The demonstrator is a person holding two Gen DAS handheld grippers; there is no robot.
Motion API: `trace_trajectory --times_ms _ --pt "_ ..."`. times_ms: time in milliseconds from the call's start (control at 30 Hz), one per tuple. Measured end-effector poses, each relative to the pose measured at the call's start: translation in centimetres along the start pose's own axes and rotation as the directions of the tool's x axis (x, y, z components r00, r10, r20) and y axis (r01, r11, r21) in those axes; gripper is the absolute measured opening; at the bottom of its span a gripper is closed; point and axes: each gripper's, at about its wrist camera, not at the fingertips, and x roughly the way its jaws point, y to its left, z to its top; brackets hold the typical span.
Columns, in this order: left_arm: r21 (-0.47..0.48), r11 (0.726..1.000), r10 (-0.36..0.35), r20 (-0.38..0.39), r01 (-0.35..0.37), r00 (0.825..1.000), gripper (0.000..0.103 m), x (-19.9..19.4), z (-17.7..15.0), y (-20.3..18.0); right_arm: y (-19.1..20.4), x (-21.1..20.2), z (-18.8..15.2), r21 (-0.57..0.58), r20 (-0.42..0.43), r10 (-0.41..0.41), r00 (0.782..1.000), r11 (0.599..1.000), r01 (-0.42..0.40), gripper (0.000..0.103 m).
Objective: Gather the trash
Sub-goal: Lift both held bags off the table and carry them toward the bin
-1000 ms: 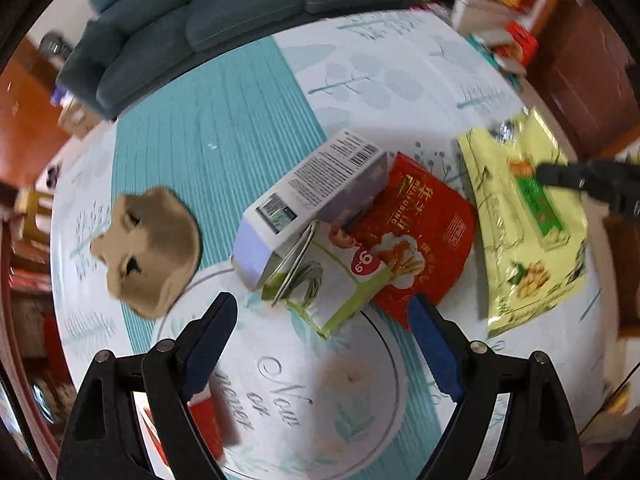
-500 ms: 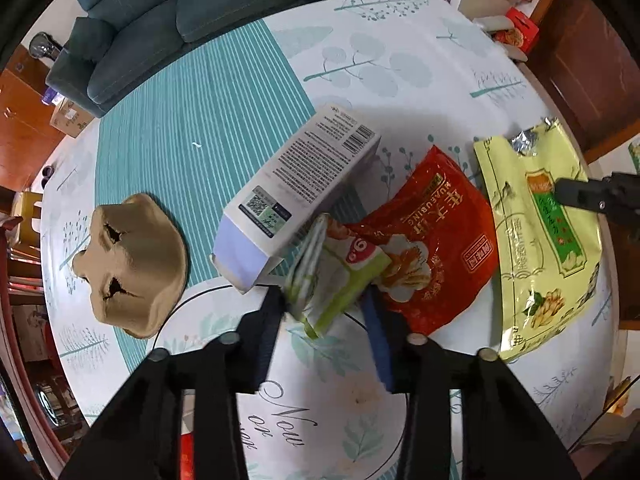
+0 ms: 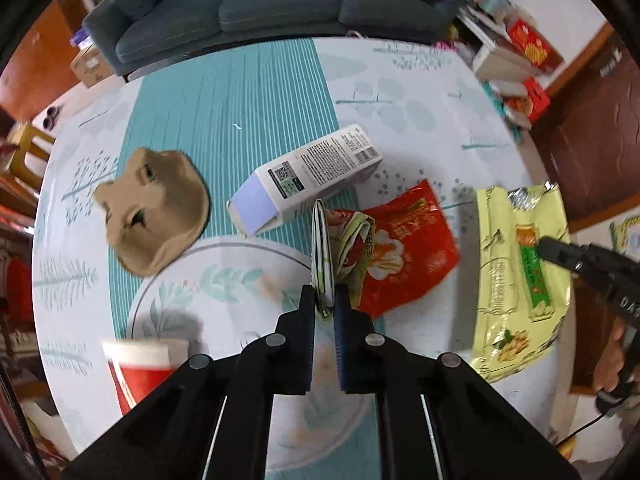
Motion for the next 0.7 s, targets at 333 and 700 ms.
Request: trace_trajectory --times_ms 333,700 --pt "-0.104 0.995 0.0 0.073 0.008 0.997 0.006 -6.5 -6.0 -2.4 3.6 -4.1 -3.2 -0.031 0.042 0.029 0.999 0.999 -0.027 0.002" --pt "-0.073 0.996 -0.043 0.172 0.056 0.984 0.006 -15.0 -18.0 -2.3 10.9 -9.6 -11.7 -0.06 0.123 0.018 0.992 0.998 -0.011 0.002"
